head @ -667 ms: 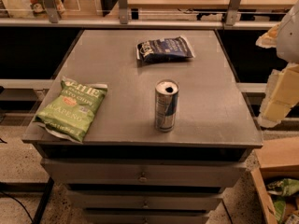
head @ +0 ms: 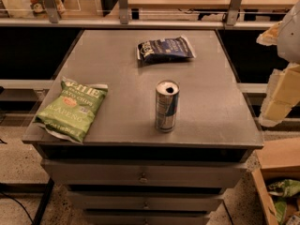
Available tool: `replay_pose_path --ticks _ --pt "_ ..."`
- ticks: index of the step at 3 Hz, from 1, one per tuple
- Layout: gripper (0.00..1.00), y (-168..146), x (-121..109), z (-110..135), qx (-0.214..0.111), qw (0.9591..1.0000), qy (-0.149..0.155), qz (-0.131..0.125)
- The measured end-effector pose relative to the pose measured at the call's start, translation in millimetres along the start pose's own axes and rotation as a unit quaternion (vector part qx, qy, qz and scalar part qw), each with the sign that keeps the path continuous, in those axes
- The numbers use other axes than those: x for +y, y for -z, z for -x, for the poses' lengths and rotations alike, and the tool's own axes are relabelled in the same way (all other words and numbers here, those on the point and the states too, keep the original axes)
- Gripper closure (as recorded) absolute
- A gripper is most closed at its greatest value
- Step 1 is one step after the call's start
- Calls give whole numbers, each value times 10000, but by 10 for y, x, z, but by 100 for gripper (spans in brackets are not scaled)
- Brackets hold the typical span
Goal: Move blue chip bag near redbull can
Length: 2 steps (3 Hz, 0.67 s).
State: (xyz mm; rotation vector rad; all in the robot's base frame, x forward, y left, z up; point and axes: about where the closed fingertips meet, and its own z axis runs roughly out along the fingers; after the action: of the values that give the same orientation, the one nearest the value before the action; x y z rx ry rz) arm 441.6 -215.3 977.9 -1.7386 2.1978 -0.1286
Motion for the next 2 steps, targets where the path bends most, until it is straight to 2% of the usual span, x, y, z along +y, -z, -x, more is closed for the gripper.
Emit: replay_pose_path --ticks 1,2 --pt "0 -52 -213 48 -22 9988 220 -436" --pt "0 -208 -691 177 -115 9949 514 -863"
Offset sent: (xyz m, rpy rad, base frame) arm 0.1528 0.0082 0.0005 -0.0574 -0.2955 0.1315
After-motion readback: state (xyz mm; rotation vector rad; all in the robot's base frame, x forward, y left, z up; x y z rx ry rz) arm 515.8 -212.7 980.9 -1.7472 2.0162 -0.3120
